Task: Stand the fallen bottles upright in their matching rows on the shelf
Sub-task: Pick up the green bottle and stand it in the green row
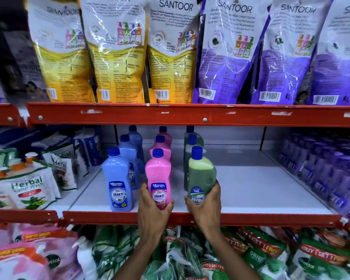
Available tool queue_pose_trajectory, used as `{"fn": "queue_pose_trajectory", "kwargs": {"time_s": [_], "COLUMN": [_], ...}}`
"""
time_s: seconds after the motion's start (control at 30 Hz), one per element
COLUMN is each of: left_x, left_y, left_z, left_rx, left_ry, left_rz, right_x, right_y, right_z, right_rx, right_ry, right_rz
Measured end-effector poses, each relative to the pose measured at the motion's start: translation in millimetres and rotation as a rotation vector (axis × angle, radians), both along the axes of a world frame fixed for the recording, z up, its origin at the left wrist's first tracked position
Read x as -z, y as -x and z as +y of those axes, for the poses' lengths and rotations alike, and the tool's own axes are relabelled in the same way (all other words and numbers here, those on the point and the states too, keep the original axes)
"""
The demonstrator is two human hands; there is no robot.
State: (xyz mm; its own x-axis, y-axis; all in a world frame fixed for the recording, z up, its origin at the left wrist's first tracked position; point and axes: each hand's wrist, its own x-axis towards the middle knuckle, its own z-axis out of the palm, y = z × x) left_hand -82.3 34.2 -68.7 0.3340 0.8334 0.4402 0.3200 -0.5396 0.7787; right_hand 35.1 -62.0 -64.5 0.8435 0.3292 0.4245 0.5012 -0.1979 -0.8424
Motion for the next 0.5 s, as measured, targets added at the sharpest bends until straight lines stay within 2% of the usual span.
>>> {"fn": "queue_pose_trajectory", "kwargs": {"time_s": [0.37,0.43,0.5], "left_x": [8,11,11], "left_y": [10,25,45], "left_z": [13,11,13], "left_rx": [0.131,0.108,-0.009], "left_ry": [0.022,-0.010,-0.146], "left_rz": [-0.029,-0.063,-0.147], "right_x": [4,3,3], "right_y": [5,23,49], "right_z": [1,-3,-4], "right_rx": [0.056,0.156,0.194], "right_ry": [0.030,-0.031,-0.166], "right_rz": [-0.023,-0.082,-0.237]}}
